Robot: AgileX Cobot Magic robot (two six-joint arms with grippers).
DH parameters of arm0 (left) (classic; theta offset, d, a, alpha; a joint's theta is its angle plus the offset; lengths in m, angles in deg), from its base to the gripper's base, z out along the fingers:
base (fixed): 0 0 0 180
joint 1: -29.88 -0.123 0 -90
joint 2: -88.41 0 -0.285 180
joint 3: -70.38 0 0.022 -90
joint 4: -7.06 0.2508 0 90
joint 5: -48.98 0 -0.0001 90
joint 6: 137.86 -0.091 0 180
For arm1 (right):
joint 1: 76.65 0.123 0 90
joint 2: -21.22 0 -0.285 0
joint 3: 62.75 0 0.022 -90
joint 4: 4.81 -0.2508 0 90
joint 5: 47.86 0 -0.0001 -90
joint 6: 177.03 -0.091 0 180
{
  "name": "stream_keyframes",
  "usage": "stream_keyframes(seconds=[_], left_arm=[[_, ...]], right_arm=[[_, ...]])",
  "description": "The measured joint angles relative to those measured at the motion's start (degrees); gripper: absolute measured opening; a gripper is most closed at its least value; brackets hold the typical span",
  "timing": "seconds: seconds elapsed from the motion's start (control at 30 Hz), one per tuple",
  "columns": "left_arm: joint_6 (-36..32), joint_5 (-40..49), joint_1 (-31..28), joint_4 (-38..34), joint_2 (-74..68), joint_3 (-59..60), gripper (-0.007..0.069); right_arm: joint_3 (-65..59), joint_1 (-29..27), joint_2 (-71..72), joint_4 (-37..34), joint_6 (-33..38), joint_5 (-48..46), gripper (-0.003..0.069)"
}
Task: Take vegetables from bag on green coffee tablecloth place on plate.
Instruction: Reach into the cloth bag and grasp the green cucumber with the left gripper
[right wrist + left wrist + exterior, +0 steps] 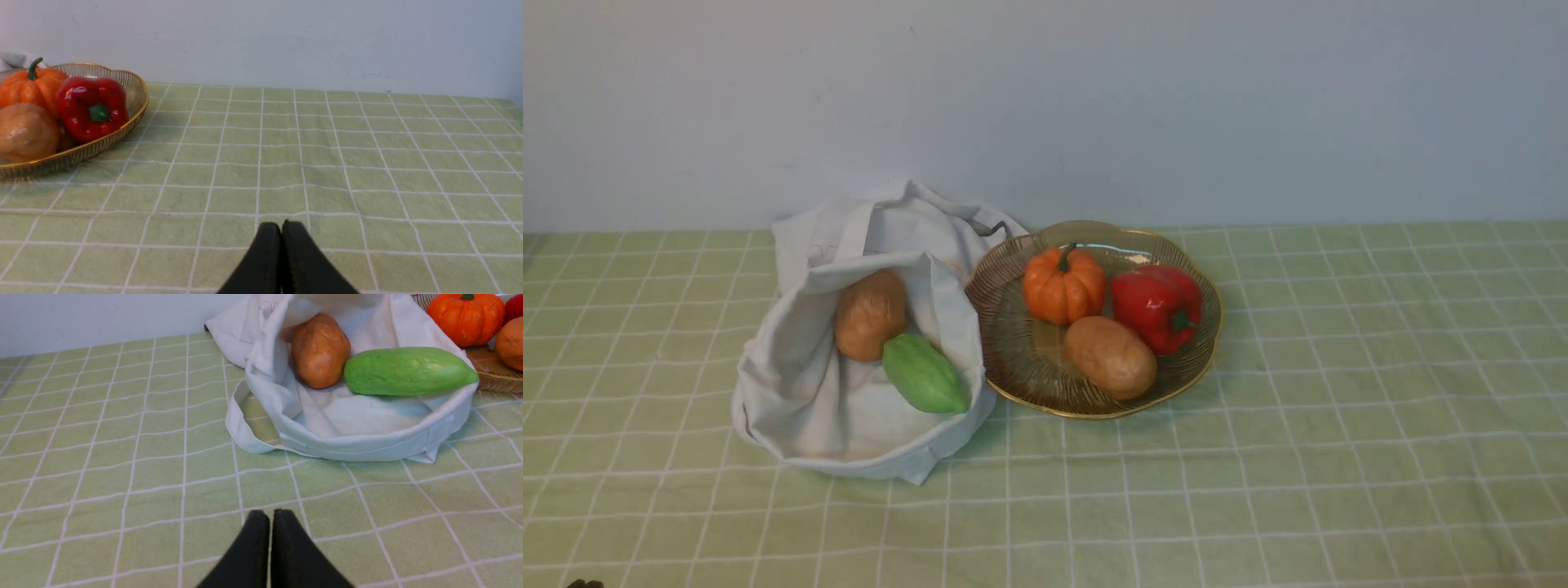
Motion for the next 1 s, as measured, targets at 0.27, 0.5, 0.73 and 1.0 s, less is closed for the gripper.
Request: stream_keyframes(seconds=[0.27, 0.5, 0.73, 1.0], left_arm=[[0.0, 0.0, 0.0, 0.0, 0.0, 0.0, -0.0005], [17.3, -0.1, 0.0, -28.7, 0.0, 0.0, -0.0005], [25.8, -1.9, 0.0, -57.7, 0.0, 0.0, -0.0005], [16.6, -2.7, 0.0, -59.9, 0.0, -0.8, -0.0005]], right_arm=[[0.0, 0.0, 0.0, 0.0, 0.0, 0.0, -0.0015], [0.0, 0.0, 0.0, 0.0, 0.0, 0.0, -0.0015], [0.0, 0.0, 0.0, 0.0, 0.0, 0.0, -0.0015], [0.0, 0.0, 0.0, 0.0, 0.0, 0.0, -0.0015]])
